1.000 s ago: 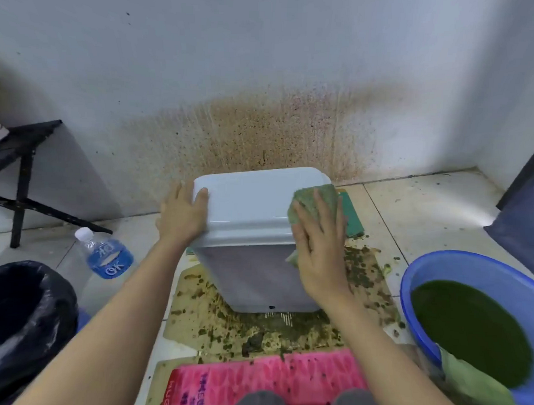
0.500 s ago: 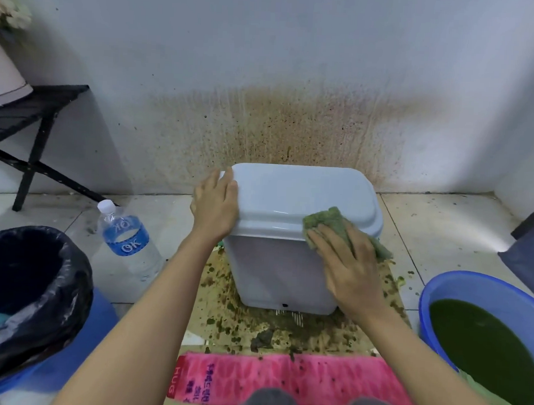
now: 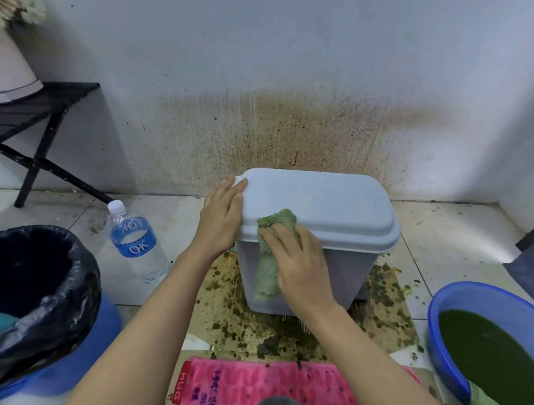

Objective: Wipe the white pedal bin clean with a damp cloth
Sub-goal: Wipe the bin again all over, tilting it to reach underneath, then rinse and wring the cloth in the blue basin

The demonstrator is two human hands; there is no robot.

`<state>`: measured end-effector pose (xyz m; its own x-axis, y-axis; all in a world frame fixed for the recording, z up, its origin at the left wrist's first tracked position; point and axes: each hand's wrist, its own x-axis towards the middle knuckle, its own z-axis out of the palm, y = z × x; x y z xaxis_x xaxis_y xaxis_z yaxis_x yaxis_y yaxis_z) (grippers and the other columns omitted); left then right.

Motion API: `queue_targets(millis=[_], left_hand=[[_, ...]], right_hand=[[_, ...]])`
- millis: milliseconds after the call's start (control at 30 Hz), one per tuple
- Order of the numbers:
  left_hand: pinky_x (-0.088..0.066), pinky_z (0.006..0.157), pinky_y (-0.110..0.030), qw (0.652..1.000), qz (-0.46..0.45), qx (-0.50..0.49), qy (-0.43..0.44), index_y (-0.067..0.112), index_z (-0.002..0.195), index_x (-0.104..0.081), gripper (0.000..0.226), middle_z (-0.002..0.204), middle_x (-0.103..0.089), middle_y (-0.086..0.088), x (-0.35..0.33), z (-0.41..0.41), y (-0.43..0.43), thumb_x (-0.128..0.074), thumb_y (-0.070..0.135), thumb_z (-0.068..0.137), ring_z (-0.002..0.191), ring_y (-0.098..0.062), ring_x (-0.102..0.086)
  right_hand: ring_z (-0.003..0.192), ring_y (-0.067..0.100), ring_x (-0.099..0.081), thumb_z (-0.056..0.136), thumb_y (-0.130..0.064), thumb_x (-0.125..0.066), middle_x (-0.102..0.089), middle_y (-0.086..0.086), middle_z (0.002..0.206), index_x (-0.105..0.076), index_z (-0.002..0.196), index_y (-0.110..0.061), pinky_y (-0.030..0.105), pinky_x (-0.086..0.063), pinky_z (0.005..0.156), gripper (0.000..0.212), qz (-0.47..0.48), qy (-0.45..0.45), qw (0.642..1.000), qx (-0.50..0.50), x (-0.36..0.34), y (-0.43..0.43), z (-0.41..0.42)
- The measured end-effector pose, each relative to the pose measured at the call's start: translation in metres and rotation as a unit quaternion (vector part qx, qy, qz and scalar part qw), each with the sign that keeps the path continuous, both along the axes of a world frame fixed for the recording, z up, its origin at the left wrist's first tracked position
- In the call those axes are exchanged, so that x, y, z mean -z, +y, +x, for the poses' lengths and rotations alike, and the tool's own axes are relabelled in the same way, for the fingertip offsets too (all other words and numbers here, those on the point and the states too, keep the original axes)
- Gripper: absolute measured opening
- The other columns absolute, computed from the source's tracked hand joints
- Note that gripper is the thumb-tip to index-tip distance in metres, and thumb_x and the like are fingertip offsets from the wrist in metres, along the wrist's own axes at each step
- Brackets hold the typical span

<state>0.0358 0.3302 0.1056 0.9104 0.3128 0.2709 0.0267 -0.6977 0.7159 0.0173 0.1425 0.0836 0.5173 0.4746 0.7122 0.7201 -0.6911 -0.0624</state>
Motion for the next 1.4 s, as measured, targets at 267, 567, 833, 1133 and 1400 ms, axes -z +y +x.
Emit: queue_targets(millis=[267, 567, 833, 1133, 1400], left_hand=[[-0.013, 0.122, -0.037, 0.999, -0.033, -0.033, -0.014, 0.024, 0.148, -0.048, 0.043, 0.162, -0.031, 0.004, 0.001, 0.005, -0.007, -0.033, 0.027, 0.107, 0.151, -0.018, -0.020], [-0.015, 0.124, -0.046, 0.997, -0.047, -0.065, 0.023, 0.017, 0.147, -0.050, 0.044, 0.162, -0.031, -0.006, -0.017, 0.006, -0.018, -0.036, 0.020, 0.105, 0.152, -0.025, -0.022], [-0.039, 0.106, -0.036, 0.990, -0.052, 0.036, -0.124, 0.009, 0.117, -0.066, 0.025, 0.127, -0.060, -0.005, -0.046, -0.023, -0.125, -0.053, 0.005, 0.097, 0.125, -0.022, -0.051], [-0.056, 0.080, -0.024, 0.894, -0.356, 0.241, 0.129, 0.022, 0.106, -0.072, 0.035, 0.099, -0.076, 0.003, -0.029, -0.020, -0.303, -0.059, 0.053, 0.094, 0.095, -0.011, -0.072], [-0.060, 0.087, -0.039, 0.824, -0.366, 0.261, 0.346, 0.017, 0.114, -0.070, 0.022, 0.104, -0.076, -0.009, 0.081, 0.019, -0.438, -0.071, 0.015, 0.092, 0.097, -0.026, -0.073]], right_hand=[[0.140, 0.039, -0.025, 0.089, -0.077, -0.011, -0.038, 0.006, 0.154, -0.044, 0.145, -0.012, 0.051, -0.008, 0.120, 0.092, -0.003, 0.267, 0.951, 0.158, -0.046, -0.035, 0.050], [0.111, 0.040, -0.052, 0.098, -0.022, -0.057, -0.059, 0.005, 0.138, -0.063, 0.130, -0.013, 0.047, -0.044, 0.089, 0.033, -0.013, 0.149, 0.987, 0.055, -0.037, -0.036, 0.041], [0.115, -0.018, -0.042, 0.098, -0.021, -0.058, -0.048, -0.006, 0.127, -0.065, 0.120, -0.025, 0.003, -0.034, 0.094, 0.023, 0.398, 0.308, 0.864, -0.017, -0.063, -0.079, 0.000], [0.099, 0.025, -0.069, 0.089, -0.040, -0.068, -0.070, 0.004, 0.106, -0.067, 0.096, -0.024, 0.050, -0.055, 0.091, 0.018, 0.675, 0.388, 0.617, 0.117, -0.034, -0.211, 0.004], [0.084, 0.031, -0.073, 0.097, -0.013, -0.051, -0.075, 0.013, 0.087, -0.075, 0.085, -0.014, 0.049, -0.060, 0.081, 0.028, 0.677, 0.458, 0.537, 0.210, 0.069, -0.356, 0.018]])
